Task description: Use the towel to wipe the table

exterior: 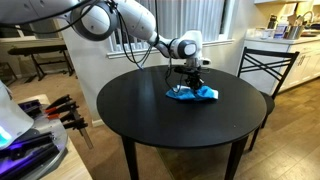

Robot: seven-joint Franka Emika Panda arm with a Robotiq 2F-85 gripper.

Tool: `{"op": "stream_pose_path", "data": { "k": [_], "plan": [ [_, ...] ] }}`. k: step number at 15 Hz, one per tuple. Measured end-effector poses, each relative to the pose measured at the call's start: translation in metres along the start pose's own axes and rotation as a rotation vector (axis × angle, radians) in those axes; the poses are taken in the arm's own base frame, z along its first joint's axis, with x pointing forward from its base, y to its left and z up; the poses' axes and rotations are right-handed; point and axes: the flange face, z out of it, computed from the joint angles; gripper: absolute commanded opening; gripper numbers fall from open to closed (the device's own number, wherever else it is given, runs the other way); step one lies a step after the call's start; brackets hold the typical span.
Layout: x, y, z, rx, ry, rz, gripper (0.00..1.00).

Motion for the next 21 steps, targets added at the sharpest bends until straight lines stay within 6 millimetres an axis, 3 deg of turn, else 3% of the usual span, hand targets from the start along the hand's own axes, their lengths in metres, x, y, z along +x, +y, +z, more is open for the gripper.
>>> {"op": "stream_pose_path", "data": {
  "k": [3, 5, 7, 10, 16, 18, 21],
  "plan": [
    [0.0, -0.002, 0.0, 0.003, 0.0, -0.001, 0.06],
    [0.003, -0.028, -0.003, 0.007, 0.004, -0.032, 0.06],
    [0.006, -0.074, -0.008, 0.018, 0.01, -0.087, 0.06],
    [0.003, -0.161, -0.017, 0.035, 0.013, -0.208, 0.06],
    [-0.028, -0.321, -0.037, 0.093, 0.0, -0.455, 0.06],
    [-0.04, -0.355, -0.042, 0.095, -0.015, -0.516, 0.06],
    [-0.045, -0.365, -0.043, 0.083, -0.027, -0.535, 0.06]
  ]
}}
